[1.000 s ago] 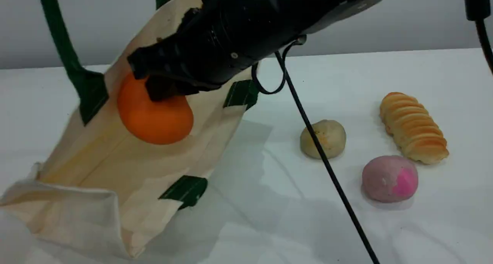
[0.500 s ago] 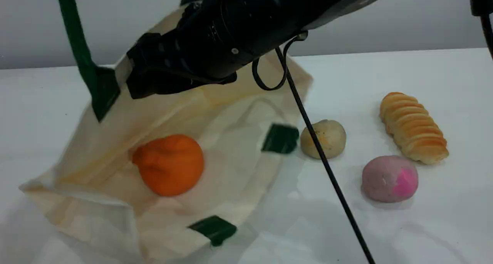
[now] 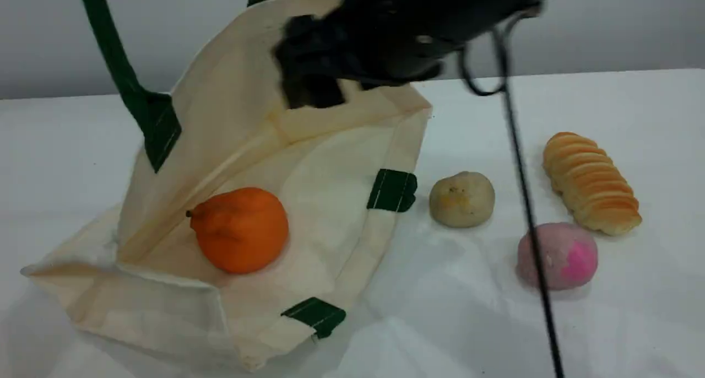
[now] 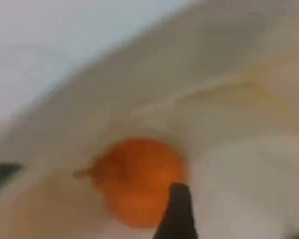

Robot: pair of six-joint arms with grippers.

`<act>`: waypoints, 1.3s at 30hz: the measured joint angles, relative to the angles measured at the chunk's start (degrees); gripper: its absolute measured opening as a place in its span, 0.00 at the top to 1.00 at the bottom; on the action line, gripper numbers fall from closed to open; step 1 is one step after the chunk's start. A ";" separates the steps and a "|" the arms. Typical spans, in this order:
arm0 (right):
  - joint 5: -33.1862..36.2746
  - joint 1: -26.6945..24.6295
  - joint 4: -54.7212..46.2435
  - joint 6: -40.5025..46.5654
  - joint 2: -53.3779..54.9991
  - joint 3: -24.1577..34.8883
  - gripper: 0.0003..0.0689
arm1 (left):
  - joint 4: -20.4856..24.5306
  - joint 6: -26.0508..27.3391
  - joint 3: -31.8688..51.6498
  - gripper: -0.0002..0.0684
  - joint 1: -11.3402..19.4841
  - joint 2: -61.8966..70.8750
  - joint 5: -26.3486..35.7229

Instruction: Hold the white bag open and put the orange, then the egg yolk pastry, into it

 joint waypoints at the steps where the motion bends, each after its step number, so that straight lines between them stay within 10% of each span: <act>1: -1.93 -0.07 0.00 0.00 -0.95 1.24 0.19 | 0.00 0.00 0.00 0.90 0.00 0.00 0.00; 11: -5.06 -8.82 1.13 0.06 -1.77 5.92 0.19 | -0.31 0.00 0.00 0.90 0.00 0.00 0.29; 21: 8.16 -22.48 0.84 0.06 3.65 5.92 0.22 | -0.50 0.00 0.00 0.90 0.00 0.00 0.56; 39: 13.23 -22.73 1.00 0.11 13.85 -0.32 0.22 | -0.50 0.00 0.00 0.90 0.00 0.00 1.15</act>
